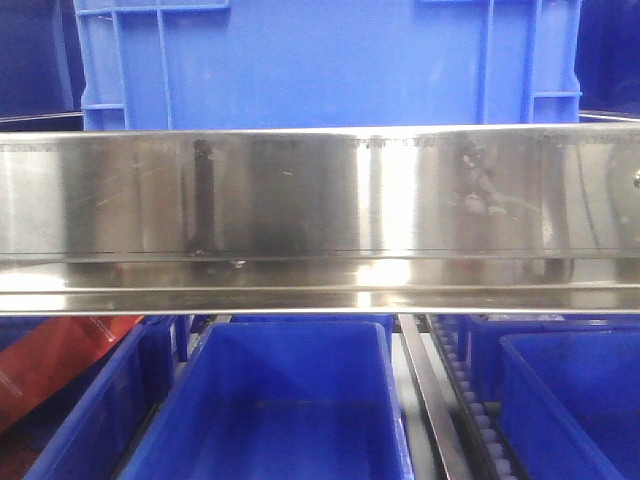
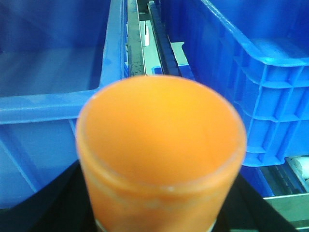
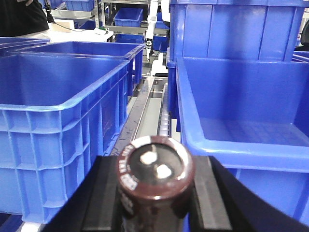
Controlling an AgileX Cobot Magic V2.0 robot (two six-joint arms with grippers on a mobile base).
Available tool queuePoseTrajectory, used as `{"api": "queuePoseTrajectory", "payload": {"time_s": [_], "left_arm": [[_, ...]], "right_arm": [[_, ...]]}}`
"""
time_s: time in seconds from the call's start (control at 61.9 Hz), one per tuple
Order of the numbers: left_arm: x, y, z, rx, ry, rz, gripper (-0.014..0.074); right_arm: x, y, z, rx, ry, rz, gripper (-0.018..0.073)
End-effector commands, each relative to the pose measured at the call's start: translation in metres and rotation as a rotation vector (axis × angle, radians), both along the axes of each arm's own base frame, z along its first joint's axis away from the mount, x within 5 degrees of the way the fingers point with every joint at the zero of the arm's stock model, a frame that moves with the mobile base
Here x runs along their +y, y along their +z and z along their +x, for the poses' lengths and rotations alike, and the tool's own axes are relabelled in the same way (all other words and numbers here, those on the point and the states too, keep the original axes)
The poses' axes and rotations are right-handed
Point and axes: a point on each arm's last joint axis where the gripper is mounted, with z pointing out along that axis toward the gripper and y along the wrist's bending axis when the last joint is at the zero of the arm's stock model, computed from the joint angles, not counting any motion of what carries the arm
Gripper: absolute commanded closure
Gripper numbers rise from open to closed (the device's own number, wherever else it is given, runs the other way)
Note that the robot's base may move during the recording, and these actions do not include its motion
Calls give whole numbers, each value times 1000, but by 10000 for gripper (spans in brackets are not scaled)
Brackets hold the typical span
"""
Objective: Place cylindrical capacitor in blue bin on shelf
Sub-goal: 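Move the left gripper over a blue bin and release the orange cylinder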
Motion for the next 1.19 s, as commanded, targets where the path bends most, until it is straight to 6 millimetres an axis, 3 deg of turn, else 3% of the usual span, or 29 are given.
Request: {"api": "queuePoseTrajectory", "payload": {"time_s": [0.0,0.565,0.856,1.017,1.179], "left_arm": [[0,4,-1,-32,-7,-5,707],[0,4,-1,-32,-7,-5,707],[-5,12,4,-116,-37,-31,707],[-25,28,28,-92,-168,-28,707],[-60,56,68,-71,-280,-32,707]], "right_arm": [[-1,3,0,-35,-7,-5,721],[-1,3,0,-35,-7,-5,721],[-1,3,0,-39,-8,-5,721],[-1,4,0,-45,-8,-4,721],[-1,4,0,-43,-8,-4,721]]}}
